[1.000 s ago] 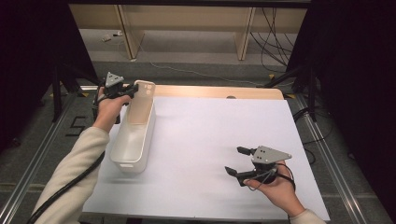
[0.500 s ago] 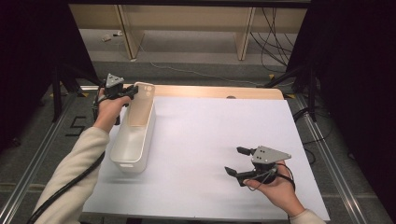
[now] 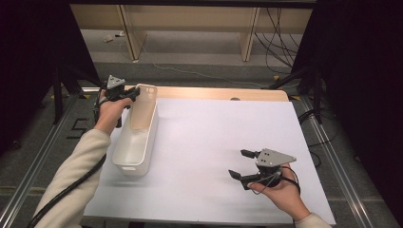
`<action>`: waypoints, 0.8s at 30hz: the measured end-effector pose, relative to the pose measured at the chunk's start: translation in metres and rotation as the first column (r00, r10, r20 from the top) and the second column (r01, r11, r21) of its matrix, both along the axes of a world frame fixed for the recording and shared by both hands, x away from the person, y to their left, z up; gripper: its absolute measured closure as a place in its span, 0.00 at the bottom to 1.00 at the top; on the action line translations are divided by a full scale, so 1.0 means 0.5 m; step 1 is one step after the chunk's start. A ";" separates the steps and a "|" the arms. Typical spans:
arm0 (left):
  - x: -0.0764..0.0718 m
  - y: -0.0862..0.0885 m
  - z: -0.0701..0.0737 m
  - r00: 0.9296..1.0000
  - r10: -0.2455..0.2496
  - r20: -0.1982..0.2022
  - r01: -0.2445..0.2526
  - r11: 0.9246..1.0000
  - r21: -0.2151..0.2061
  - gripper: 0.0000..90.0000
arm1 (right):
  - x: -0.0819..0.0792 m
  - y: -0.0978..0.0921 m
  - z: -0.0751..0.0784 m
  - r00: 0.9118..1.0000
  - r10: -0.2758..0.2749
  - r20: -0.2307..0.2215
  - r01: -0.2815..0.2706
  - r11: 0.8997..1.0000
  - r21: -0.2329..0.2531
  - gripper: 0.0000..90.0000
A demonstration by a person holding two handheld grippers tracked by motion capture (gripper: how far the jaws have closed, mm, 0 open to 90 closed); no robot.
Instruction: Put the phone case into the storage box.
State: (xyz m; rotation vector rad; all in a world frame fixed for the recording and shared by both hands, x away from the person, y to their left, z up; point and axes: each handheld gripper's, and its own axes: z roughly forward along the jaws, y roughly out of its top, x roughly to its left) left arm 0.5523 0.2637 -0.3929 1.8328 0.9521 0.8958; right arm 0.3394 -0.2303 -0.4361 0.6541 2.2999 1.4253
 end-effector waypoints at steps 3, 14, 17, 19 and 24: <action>0.002 0.004 -0.002 1.000 0.003 -0.005 -0.003 1.000 0.006 0.89 | 0.001 0.001 -0.001 1.000 0.006 -0.001 -0.006 1.000 0.000 0.22; 0.004 0.008 -0.004 1.000 0.007 -0.014 -0.006 1.000 0.018 0.87 | 0.001 0.001 -0.001 1.000 0.007 -0.006 -0.007 1.000 -0.005 0.22; 0.004 0.009 -0.004 1.000 0.006 -0.017 -0.006 1.000 0.025 0.87 | 0.001 0.001 -0.001 1.000 0.006 -0.007 -0.006 1.000 -0.005 0.22; 0.005 0.010 -0.003 1.000 0.005 -0.018 -0.005 1.000 0.029 0.87 | 0.000 0.001 -0.001 1.000 0.003 -0.006 -0.003 1.000 -0.004 0.22; 0.005 0.009 -0.006 1.000 0.011 -0.020 -0.011 1.000 0.029 0.86 | 0.001 0.001 -0.001 1.000 0.007 -0.007 -0.007 1.000 -0.007 0.22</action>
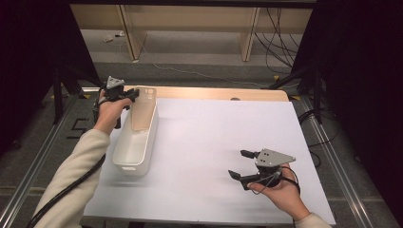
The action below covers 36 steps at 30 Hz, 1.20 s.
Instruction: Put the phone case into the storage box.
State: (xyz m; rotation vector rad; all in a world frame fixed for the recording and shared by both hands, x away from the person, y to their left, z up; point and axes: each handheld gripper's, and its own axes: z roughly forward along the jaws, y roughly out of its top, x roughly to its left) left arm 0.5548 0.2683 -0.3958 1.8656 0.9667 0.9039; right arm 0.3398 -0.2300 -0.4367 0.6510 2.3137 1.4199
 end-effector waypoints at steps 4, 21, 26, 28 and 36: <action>0.000 -0.001 -0.001 1.000 0.007 -0.002 -0.007 1.000 -0.001 0.85 | 0.000 -0.001 0.000 1.000 -0.005 -0.002 0.005 1.000 0.000 0.22; 0.003 -0.020 -0.007 0.999 0.033 -0.029 -0.032 0.999 0.039 0.65 | 0.002 0.001 -0.004 1.000 -0.008 0.007 0.008 1.000 0.004 0.22; 0.007 -0.032 -0.008 0.998 0.046 -0.053 -0.043 0.997 0.070 0.52 | 0.002 -0.002 -0.002 1.000 -0.006 -0.002 0.006 1.000 -0.002 0.22; 0.008 -0.035 -0.006 0.998 0.032 -0.056 -0.027 0.996 0.087 0.47 | 0.002 -0.002 -0.002 1.000 -0.006 -0.003 0.006 1.000 -0.003 0.22; 0.006 -0.032 0.017 0.999 -0.005 -0.045 0.009 0.996 0.090 0.43 | 0.002 -0.001 -0.002 1.000 -0.006 -0.004 0.006 1.000 -0.004 0.22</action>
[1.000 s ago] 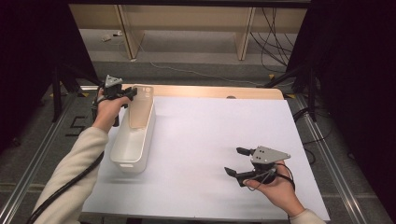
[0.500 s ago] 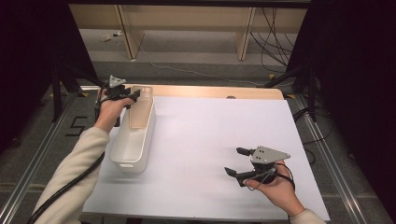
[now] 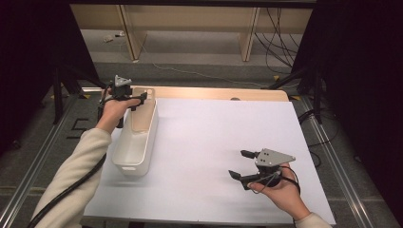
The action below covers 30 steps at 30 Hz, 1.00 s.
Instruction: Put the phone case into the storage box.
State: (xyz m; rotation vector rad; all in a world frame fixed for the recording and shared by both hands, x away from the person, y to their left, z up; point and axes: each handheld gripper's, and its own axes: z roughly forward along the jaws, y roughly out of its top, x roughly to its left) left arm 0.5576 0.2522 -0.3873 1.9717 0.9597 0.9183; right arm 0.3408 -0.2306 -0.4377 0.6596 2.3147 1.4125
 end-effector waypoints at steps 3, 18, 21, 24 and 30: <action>-0.005 0.003 0.007 1.000 0.006 0.010 -0.006 1.000 -0.012 0.47 | 0.000 0.000 0.001 1.000 0.002 0.000 -0.002 1.000 0.002 0.22; -0.022 0.029 0.005 0.987 0.160 -0.001 -0.160 0.985 -0.068 0.96 | 0.000 0.001 0.000 1.000 0.001 -0.001 -0.001 1.000 0.000 0.22; -0.013 0.038 -0.001 0.983 0.183 -0.019 -0.184 0.982 -0.046 1.00 | 0.000 0.001 0.000 1.000 0.006 -0.002 -0.006 1.000 0.000 0.22; -0.007 0.041 -0.008 0.980 0.200 -0.027 -0.200 0.979 -0.040 1.00 | 0.000 0.002 -0.001 1.000 0.003 0.005 -0.003 1.000 0.004 0.22; 0.003 0.047 -0.020 0.980 0.195 -0.040 -0.196 0.981 -0.010 1.00 | 0.000 0.000 0.000 1.000 0.002 -0.001 -0.002 1.000 0.000 0.22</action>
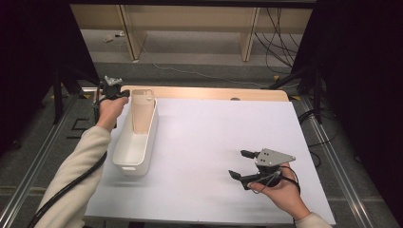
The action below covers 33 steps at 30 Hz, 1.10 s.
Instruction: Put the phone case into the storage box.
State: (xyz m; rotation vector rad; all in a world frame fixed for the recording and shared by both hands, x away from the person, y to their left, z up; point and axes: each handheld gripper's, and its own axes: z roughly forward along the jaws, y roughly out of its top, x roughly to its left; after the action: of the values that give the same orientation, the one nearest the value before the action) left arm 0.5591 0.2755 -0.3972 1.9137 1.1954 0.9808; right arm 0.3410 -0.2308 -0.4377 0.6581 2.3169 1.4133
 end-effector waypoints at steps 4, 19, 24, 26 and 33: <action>0.005 0.001 -0.002 1.000 -0.010 -0.004 0.010 1.000 0.010 1.00 | 0.000 0.001 0.000 1.000 0.001 -0.002 -0.001 1.000 0.001 0.22; 0.022 -0.006 -0.013 1.000 -0.012 -0.029 0.013 0.999 0.035 1.00 | -0.001 0.001 0.000 1.000 0.006 -0.003 -0.006 1.000 -0.001 0.22; 0.025 -0.009 -0.011 0.999 -0.019 -0.031 0.021 0.999 0.040 1.00 | -0.001 0.001 0.000 1.000 0.003 0.000 -0.003 1.000 0.001 0.22; 0.024 -0.011 -0.011 0.999 -0.020 -0.028 0.021 0.999 0.038 1.00 | -0.001 0.001 0.000 1.000 0.003 0.000 -0.003 1.000 0.001 0.22; 0.021 -0.015 -0.011 0.999 -0.021 -0.024 0.022 0.999 0.037 1.00 | 0.000 0.002 -0.001 1.000 0.000 0.008 0.000 1.000 0.008 0.22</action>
State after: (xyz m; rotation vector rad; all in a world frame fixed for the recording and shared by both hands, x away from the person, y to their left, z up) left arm 0.5698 0.2678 -0.4027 1.9683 1.1752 0.9775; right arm 0.3410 -0.2298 -0.4384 0.6539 2.3060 1.4230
